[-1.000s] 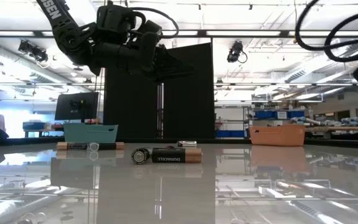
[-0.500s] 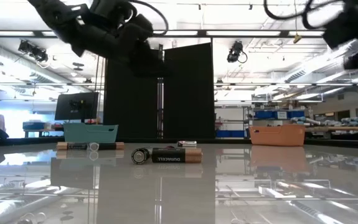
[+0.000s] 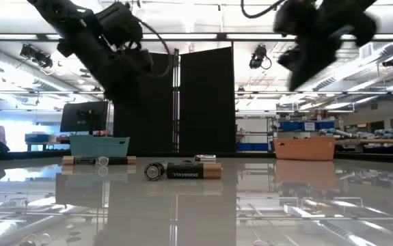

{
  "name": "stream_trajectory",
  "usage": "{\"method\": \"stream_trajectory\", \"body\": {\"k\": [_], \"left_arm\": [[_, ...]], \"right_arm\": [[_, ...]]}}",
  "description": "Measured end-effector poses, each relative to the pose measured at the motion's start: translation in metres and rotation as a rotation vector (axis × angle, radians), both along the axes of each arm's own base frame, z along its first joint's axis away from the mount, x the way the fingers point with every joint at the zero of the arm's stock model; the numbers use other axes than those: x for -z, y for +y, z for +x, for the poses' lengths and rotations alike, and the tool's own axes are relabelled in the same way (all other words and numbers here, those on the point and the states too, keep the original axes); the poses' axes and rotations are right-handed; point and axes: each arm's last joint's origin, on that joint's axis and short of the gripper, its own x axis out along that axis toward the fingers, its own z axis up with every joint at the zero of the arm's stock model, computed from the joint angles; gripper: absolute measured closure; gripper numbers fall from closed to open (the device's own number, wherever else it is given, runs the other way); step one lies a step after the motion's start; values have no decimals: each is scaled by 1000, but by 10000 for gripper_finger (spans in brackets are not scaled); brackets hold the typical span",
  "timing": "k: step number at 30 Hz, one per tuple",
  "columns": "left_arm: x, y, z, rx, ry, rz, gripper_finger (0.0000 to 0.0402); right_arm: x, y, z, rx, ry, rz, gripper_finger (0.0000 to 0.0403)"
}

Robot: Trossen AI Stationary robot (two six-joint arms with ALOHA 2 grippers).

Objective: Sort batteries
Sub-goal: Put the black battery into the orange bin

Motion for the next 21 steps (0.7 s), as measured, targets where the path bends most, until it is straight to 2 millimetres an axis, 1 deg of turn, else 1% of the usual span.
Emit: {"method": "stream_trajectory", "body": {"k": [3,7,10,14,18,20,21], "left_arm": [[4,-5,-13,-42,137,-67,274],[-2,-19,-25,-76,284,-127,295],[-13,-31,-28,-92,300,-114,296],[-19,-45,-34,-131,357,-120,284],[-13,-57,-41,-153,421,-146,257],[-6,-59,-46,-169,461,-153,239],[-4,-60,-45,-175,452,-157,228]], "right_arm": [[5,-12,6,-14,-103,-47,386],[14,-23,8,-13,-167,-87,395],[20,-28,7,-1,-183,-94,387],[27,-30,4,25,-173,-79,376],[28,-28,4,21,-172,-75,386],[28,-27,5,17,-179,-76,391],[28,-27,5,17,-180,-76,392]]}}
